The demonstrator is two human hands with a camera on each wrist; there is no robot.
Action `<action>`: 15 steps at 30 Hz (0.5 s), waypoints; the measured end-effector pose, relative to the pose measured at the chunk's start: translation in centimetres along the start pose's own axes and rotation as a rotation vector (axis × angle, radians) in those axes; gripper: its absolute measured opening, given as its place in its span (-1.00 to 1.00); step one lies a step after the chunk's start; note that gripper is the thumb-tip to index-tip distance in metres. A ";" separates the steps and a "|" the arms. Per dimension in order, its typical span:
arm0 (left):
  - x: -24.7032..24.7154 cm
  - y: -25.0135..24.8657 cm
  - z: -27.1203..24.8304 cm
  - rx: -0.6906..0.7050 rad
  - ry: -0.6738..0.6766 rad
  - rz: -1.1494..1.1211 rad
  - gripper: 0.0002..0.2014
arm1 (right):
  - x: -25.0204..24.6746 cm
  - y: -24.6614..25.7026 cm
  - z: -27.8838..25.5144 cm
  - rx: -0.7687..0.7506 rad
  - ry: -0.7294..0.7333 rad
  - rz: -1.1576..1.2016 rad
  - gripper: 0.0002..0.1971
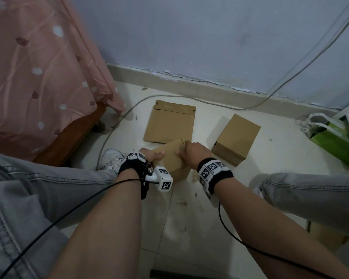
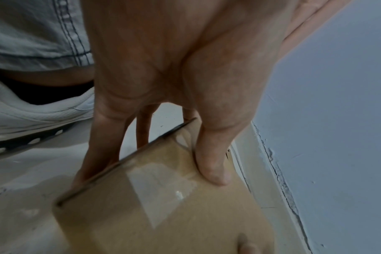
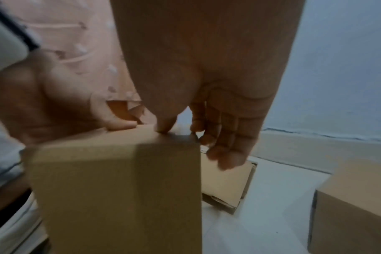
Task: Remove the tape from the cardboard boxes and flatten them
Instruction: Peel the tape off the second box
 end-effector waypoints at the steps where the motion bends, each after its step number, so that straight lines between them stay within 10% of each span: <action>1: -0.1 0.0 0.0 0.000 -0.009 0.012 -0.31 | -0.1 0.2 0.0 -0.003 -0.015 -0.008 -0.58; 15: -0.2 -0.1 -0.7 0.013 0.004 0.068 -0.45 | -1.1 -1.5 -1.1 -0.042 -0.149 0.335 -0.73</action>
Point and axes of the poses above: each hand's wrist, its own z-axis towards the middle knuckle, its own x-axis out of the palm, y = z × x, the point moved 6 cm from there along z, towards the middle knuckle, and after that the axes turned 15 degrees about -x, right-handed, at the moved point
